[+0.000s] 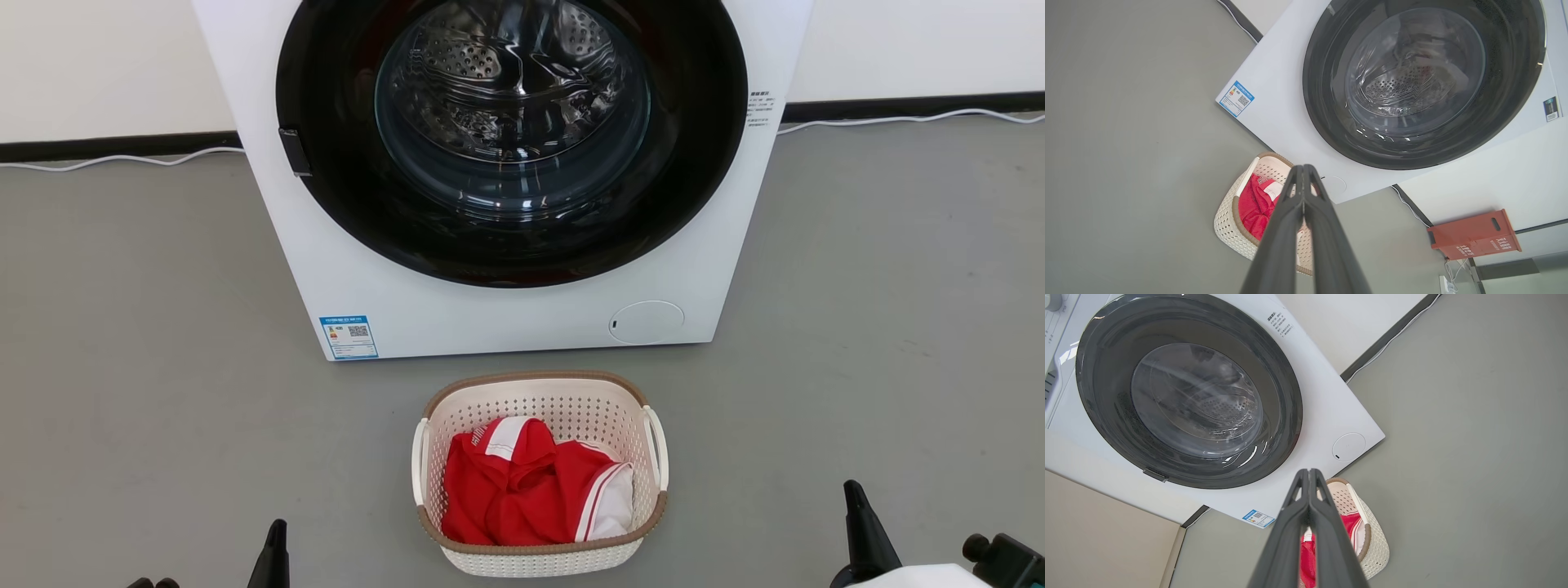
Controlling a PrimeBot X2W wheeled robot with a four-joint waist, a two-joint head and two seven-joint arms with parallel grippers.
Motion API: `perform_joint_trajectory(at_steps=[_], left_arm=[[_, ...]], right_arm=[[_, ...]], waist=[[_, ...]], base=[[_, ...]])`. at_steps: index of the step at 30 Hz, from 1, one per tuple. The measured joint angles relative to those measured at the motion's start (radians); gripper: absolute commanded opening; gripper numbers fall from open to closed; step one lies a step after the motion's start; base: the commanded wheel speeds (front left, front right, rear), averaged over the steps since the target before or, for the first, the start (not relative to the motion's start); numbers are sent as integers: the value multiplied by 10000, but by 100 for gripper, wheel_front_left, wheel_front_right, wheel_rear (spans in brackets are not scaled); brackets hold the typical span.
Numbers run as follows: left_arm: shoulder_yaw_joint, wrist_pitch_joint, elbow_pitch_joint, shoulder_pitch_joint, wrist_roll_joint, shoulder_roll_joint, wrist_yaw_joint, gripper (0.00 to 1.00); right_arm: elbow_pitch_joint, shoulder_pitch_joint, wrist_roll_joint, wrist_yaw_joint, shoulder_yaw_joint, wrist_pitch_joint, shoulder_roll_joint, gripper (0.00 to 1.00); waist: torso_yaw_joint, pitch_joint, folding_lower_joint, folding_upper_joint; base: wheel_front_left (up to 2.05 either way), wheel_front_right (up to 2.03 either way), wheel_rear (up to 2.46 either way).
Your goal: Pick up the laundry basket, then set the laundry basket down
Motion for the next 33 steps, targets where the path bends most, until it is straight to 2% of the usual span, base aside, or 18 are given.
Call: perform_joint_trajectory(at_steps=[33], left_arm=[[88,930,-263,-685,-3559,29,-148,0]], right_arm=[[-276,-614,4209,-13,-217,928,-2,0]], waist=[[217,103,-1,0]], base=[[0,0,0]])
